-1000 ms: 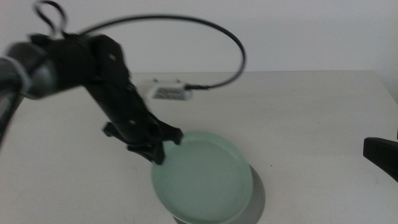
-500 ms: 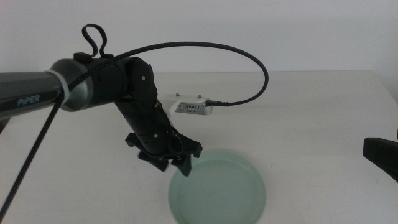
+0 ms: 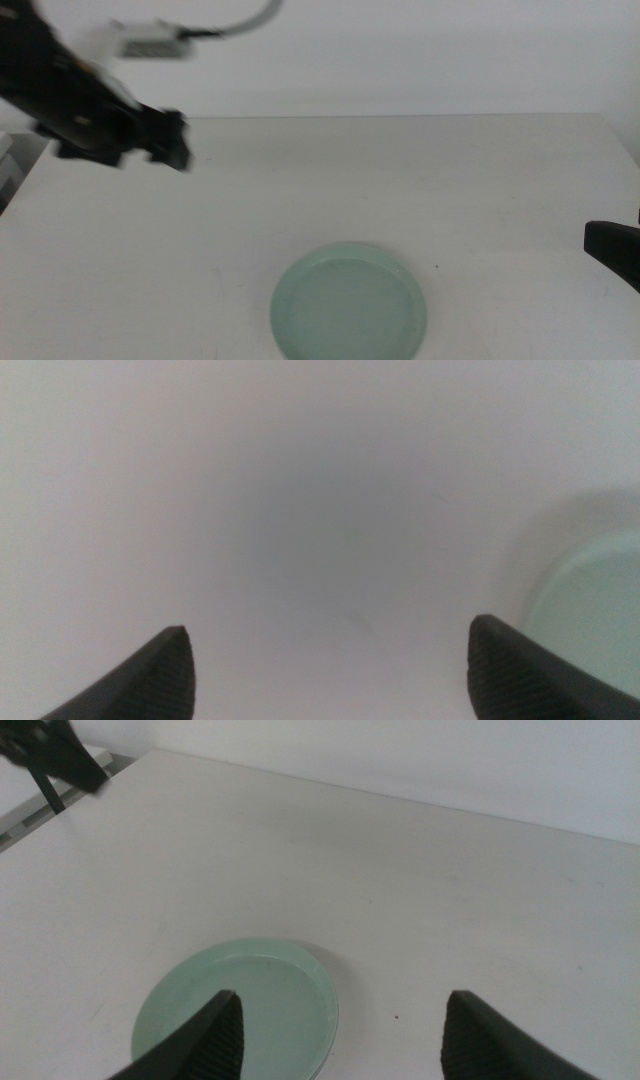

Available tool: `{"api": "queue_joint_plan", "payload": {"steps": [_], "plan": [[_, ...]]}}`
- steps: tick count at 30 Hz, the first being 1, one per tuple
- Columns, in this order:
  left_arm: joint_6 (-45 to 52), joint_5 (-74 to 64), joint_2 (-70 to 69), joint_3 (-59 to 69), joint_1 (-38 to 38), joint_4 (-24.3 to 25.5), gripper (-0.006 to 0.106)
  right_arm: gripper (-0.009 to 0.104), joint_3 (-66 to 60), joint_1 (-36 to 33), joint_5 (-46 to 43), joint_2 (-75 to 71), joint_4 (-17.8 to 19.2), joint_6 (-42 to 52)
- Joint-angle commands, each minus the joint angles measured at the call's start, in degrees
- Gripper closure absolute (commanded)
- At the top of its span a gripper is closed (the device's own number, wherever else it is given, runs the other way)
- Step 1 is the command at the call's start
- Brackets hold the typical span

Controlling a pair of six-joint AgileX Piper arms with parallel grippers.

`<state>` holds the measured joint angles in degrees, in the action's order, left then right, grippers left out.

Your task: Stack the three bowls on top of each other.

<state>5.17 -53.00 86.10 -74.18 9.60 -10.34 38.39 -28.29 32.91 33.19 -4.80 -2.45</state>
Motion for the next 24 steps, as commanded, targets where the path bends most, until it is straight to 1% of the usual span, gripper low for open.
{"api": "queue_joint_plan", "payload": {"steps": [1,5,9,21,24], "plan": [[-0.6,3.2,-4.7,-1.7,-2.8,0.3,-0.004,0.044,1.5,0.3,-4.1,0.0,0.4,0.2],[-0.6,3.2,-6.7,-1.7,-5.7,0.5,-0.004,0.044,1.5,0.3,-4.1,0.0,0.4,0.2],[-0.5,3.8,-7.5,-1.7,-5.6,2.3,-0.004,0.044,1.5,0.3,-4.1,0.0,0.4,0.2],[-0.6,5.7,-11.2,-1.7,-5.6,2.4,-0.004,0.044,1.5,0.3,-4.1,0.0,0.4,0.2],[-0.6,6.5,-12.2,-1.7,-5.6,2.5,-0.004,0.044,1.5,0.3,-5.4,0.1,0.7,0.2]]}}
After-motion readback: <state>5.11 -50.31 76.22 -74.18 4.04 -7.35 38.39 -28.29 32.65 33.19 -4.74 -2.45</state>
